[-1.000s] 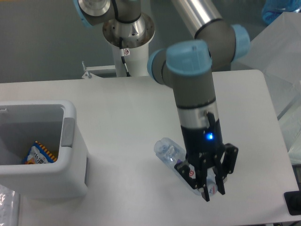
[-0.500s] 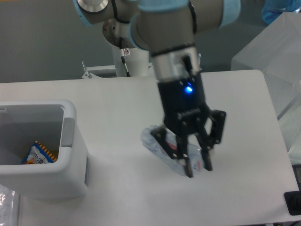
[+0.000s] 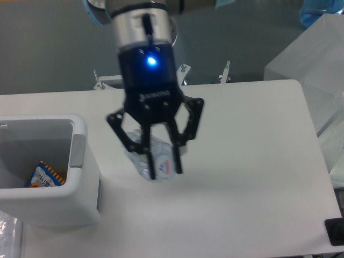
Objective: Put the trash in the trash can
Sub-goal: 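Carry the held bottle over the white trash bin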
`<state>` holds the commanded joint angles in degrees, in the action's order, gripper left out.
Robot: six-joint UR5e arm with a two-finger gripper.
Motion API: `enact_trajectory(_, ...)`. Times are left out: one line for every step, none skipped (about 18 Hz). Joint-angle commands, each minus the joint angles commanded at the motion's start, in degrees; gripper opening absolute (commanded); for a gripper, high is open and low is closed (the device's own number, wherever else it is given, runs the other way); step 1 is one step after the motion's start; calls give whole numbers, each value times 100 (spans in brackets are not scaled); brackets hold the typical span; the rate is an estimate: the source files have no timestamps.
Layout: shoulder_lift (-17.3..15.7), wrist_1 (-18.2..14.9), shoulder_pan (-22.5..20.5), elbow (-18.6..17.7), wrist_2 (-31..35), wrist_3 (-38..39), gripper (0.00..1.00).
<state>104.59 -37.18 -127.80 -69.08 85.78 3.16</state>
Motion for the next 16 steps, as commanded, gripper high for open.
enact_trajectory(-27,0,53,0,0,61,31)
enact_trajectory(-36,0,80,0,0,88,31)
enact_trajectory(-79,0,115,9,0,106,31)
enact_trajectory(-114,0,176,17,0,115,31)
enact_trajectory(-132,0,246,17,0,115,31)
enact_trajectory(-150,0,316,9,0,123,31)
enact_trajectory(-150,0,430,9,0,141,31)
enact_trajectory(-150,0,544,-26,0,176,31)
enact_trajectory(-132,0,641,-18,-9,202,31)
enact_trajectory(-106,0,764,-26,-17,246,31)
enact_trajectory(-80,0,844,-44,-35,264,31)
enact_trajectory(-19,0,879,-44,-44,273,31)
enact_trajectory(-1,0,949,-79,-44,273,31)
enact_trajectory(17,0,1063,-123,-44,273,31)
enact_trajectory(26,0,1142,-175,-44,273,31)
enact_trajectory(35,0,1187,-237,-44,273,31)
